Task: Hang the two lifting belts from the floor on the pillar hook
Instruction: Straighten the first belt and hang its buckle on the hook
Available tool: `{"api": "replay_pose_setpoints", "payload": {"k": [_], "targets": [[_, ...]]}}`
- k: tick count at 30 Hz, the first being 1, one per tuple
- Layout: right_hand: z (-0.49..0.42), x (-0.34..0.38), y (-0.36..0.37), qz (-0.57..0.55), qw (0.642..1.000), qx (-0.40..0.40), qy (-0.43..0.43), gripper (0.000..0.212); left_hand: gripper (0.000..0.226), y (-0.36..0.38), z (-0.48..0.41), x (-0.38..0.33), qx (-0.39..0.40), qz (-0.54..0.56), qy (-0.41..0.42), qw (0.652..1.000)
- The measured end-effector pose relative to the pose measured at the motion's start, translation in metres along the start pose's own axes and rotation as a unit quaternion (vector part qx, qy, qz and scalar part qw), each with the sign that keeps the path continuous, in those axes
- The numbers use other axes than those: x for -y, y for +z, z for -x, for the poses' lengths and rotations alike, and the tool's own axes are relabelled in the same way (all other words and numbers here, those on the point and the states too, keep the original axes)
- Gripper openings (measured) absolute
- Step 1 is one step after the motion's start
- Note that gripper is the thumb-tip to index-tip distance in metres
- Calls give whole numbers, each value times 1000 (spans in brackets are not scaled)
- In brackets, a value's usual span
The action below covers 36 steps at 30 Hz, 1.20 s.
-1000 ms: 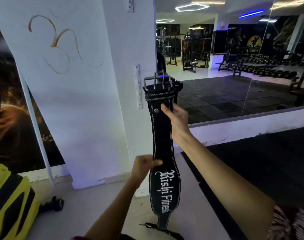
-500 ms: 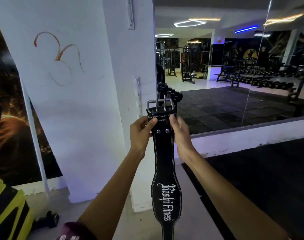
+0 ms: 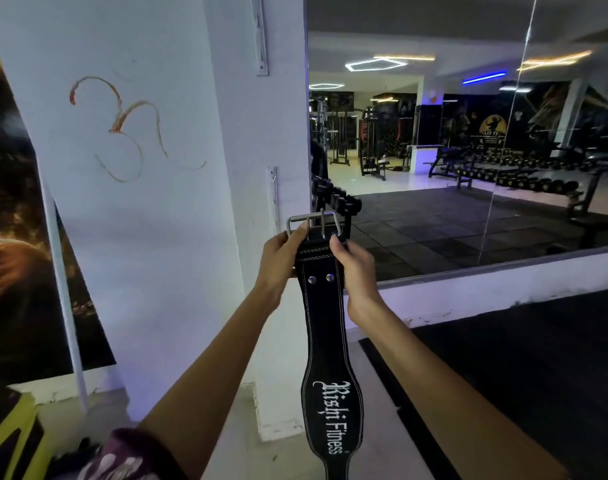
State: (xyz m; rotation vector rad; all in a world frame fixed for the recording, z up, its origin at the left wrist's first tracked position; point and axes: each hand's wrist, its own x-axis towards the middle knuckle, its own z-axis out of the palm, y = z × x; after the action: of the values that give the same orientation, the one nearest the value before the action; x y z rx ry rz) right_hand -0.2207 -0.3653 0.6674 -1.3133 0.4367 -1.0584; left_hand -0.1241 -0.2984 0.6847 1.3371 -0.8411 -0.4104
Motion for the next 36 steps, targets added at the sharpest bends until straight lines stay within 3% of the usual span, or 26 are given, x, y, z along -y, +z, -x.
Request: {"api": "replay_pose_setpoints", "payload": {"k": [3, 7, 9, 11, 15, 17, 20, 26, 31, 36], "targets": [[-7, 18, 13, -19, 996, 27, 81, 48, 37, 20, 7, 6, -133, -57, 103, 984], [-20, 32, 16, 21, 983, 71, 165, 26, 30, 34, 11, 2, -226, -64, 128, 964], [-24, 27, 11, 47, 981, 103, 156, 47, 30, 36, 8, 4, -236, -74, 136, 959], [-23, 21, 6, 49, 991, 85, 95, 60, 30, 38, 4, 4, -236, -83, 140, 958], [-23, 19, 6, 107, 984, 41, -139, 36, 30, 42, -3, -5, -236, -81, 160, 955], [-30, 23, 15, 77, 978, -4, -193, 41, 30, 44, -8, -16, -235, -98, 180, 950], [-44, 38, 30, 27, 970, -79, -226, 46, 29, 45, -22, -34, -250, -123, 207, 938], [-103, 57, 57, 0, 961, -84, -264, 49, 45, 32, -77, -62, -276, -139, 278, 910], [-180, 98, 101, 139, 920, -86, -357, 51, 59, 2, -167, -109, -353, -186, 265, 878], [-259, 142, 144, 211, 895, -122, -375, 53, 58, -17, -254, -155, -355, -174, 290, 872]]}}
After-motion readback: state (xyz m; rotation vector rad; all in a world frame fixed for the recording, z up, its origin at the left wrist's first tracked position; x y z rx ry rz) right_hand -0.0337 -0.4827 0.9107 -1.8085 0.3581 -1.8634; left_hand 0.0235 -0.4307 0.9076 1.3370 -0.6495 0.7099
